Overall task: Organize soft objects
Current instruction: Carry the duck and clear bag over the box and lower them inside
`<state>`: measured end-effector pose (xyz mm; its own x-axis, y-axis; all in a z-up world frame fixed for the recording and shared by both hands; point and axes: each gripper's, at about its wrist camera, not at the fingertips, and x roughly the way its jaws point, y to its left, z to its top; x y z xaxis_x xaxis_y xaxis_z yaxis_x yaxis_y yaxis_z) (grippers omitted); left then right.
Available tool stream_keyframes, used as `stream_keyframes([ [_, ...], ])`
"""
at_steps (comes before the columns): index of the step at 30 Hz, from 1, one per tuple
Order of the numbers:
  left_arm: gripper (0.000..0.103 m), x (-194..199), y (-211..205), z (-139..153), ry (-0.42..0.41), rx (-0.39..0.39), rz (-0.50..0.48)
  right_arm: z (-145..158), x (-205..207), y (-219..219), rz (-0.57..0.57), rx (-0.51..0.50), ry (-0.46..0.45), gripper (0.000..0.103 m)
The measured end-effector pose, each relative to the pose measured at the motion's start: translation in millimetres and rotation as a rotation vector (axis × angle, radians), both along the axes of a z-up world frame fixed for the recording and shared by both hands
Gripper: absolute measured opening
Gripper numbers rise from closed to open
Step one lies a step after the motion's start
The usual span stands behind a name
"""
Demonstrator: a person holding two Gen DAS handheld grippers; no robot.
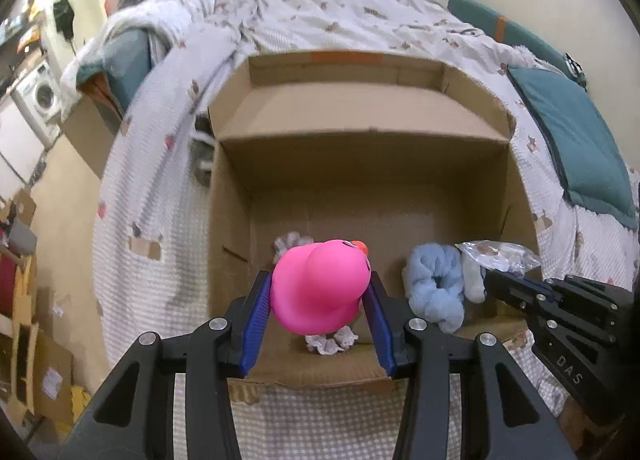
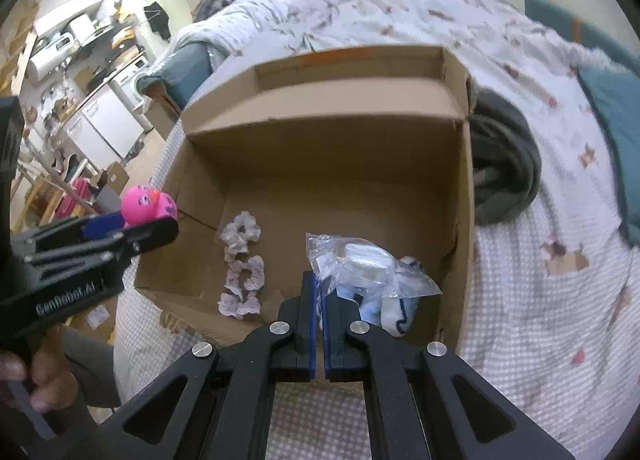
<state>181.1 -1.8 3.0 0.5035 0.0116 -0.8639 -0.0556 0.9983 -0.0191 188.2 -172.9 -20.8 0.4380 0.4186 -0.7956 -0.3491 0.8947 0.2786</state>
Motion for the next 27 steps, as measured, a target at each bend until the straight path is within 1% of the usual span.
stream_keyframes([
  [2,0.042,1,1,-9,0.013,-0.017,0.014,-6,2,2,0.006,-0.007,0.008,0.004],
  [7,0.042,2,1,-26,0.036,-0.015,0.017,-17,4,8,0.023,-0.005,0.031,0.004],
  [10,0.042,4,1,-31,0.028,-0.013,0.017,-21,3,13,0.033,-0.005,0.041,0.004],
  [13,0.042,5,0,-35,0.035,-0.009,0.013,-23,1,20,0.049,-0.042,0.024,0.004],
  [17,0.042,3,-4,-37,0.031,0.011,0.002,-25,1,25,0.061,-0.045,0.023,0.004],
  [20,0.042,1,-6,-39,0.027,0.022,-0.005,-27,2,23,0.056,-0.048,0.028,0.004],
  [22,0.042,1,-7,-41,0.035,0.021,-0.008,-28,2,23,0.048,-0.077,0.021,0.005],
  [27,0.042,1,-7,-42,0.031,0.014,-0.006,-29,3,22,0.045,-0.076,0.025,0.005],
])
